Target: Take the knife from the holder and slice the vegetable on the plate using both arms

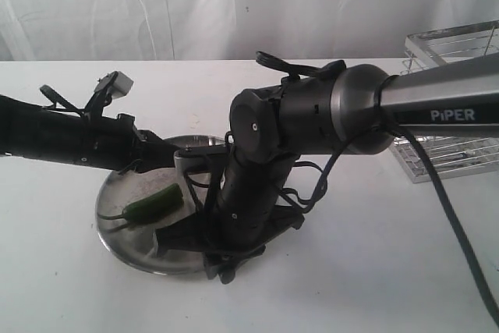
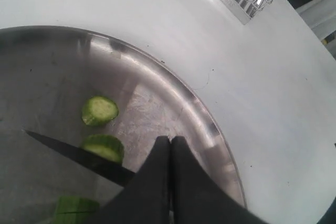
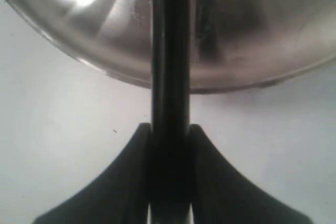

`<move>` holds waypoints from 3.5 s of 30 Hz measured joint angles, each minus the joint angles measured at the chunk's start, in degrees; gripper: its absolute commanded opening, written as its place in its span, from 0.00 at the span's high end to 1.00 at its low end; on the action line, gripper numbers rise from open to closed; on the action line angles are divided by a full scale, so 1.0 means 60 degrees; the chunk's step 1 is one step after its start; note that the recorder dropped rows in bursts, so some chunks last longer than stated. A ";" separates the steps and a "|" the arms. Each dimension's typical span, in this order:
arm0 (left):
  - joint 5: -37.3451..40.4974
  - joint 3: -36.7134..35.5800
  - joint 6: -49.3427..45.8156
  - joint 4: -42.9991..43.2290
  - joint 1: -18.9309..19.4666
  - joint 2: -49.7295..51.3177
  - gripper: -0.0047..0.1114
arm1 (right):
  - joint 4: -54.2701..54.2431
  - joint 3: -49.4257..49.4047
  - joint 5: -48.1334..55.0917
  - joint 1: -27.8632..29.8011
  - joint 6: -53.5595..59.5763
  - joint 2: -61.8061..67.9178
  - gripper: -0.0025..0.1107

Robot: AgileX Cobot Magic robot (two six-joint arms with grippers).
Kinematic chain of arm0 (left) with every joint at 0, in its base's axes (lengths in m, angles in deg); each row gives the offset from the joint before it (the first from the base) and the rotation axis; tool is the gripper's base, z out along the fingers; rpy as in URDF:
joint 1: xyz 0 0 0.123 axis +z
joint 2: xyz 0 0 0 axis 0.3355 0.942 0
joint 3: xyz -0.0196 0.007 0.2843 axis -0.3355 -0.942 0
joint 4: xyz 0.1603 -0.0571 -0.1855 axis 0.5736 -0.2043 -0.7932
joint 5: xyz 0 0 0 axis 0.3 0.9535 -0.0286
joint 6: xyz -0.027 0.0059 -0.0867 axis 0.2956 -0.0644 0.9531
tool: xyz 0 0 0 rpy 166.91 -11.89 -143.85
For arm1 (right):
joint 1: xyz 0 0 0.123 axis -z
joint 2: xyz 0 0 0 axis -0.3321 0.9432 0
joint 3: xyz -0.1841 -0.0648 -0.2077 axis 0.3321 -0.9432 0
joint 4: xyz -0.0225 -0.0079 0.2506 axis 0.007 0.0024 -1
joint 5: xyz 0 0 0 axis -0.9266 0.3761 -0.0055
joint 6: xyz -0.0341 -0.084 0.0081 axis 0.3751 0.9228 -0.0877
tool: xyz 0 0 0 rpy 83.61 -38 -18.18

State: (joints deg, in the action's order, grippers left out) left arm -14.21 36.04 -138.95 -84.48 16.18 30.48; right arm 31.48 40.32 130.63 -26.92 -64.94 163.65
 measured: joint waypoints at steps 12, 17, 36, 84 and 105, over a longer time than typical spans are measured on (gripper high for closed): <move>0.0239 0.0403 -0.0547 -0.0917 -0.0078 0.1192 0.96 | 0.0170 0.0000 -0.0259 0.0000 0.0017 0.0000 0.98; 0.0610 0.0654 -0.0567 -0.1030 -0.0078 0.1226 0.96 | 0.0247 0.0000 -0.0334 0.0000 0.0037 0.0000 0.98; 0.0290 0.0654 -0.0968 -0.1346 -0.0078 0.1764 0.96 | 0.0297 0.0000 -0.0160 0.0000 0.0265 0.0000 0.98; 0.1092 0.1144 -0.1518 -0.1327 -0.0078 0.2536 0.96 | 0.1492 0.0000 0.0306 -0.0207 0.0303 -0.0355 0.98; 0.2168 0.1881 0.0068 -0.0711 0.0506 0.1319 0.96 | 0.3859 0.0000 0.0981 -0.0377 -0.0815 -0.0817 0.98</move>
State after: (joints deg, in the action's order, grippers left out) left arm -1.20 47.33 -138.55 -88.75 19.22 38.39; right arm 54.63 40.32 136.51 -29.18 -69.84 158.75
